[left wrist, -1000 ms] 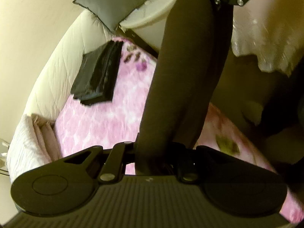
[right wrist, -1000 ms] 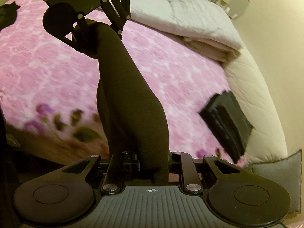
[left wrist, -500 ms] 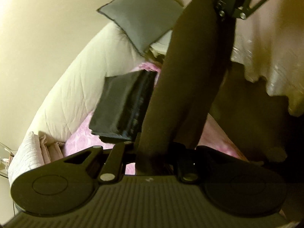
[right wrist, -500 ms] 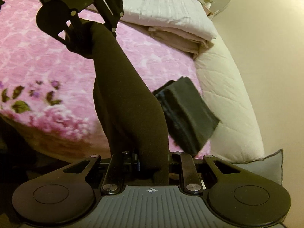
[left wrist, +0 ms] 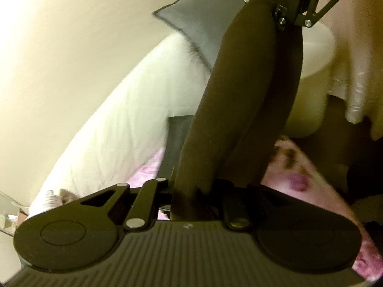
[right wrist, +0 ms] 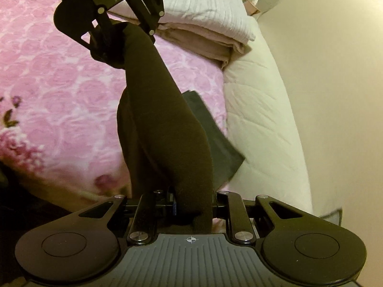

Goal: Fold clothes
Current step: 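Carry the folded shirt with both tools onto the stack of dark clothes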

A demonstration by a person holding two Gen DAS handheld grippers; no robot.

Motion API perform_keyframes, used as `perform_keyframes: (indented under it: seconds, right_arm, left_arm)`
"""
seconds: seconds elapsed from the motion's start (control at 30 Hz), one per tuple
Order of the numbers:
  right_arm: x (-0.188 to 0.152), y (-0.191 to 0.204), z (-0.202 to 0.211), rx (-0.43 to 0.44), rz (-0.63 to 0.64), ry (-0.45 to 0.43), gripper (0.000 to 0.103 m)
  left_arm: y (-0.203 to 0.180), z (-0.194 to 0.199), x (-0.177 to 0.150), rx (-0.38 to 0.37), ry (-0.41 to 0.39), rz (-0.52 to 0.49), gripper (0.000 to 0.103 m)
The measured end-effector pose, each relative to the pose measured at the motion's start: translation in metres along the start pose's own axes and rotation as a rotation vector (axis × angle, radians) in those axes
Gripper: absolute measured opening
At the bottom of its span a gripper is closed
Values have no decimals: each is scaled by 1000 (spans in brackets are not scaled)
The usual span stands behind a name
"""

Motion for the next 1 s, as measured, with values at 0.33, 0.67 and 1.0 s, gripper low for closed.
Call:
perform_keyframes:
  seconds: [0.33,0.67,1.0]
  right_arm:
    - [23,-127,-162,-38,102,-228,19]
    - [-49,-44,-321,151,115,-240,22]
    - [-99,-13,-322,144,190,-212,38]
  left_arm:
    - [156,-101,33,224,136,85,11]
    - [81,-283,-53,82,405,101,14]
    - [77,-289,-72,118,382,98,30]
Point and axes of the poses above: each gripper's, at about its wrist camera, not at the fingertips, and z roughly against the way its jaws point, y to its left, x to its top, the point moved 6 cm from there along -z, roughly the way its jaws point, and after that the axes turned 14 degrees about -x, right-handed, at the moved point
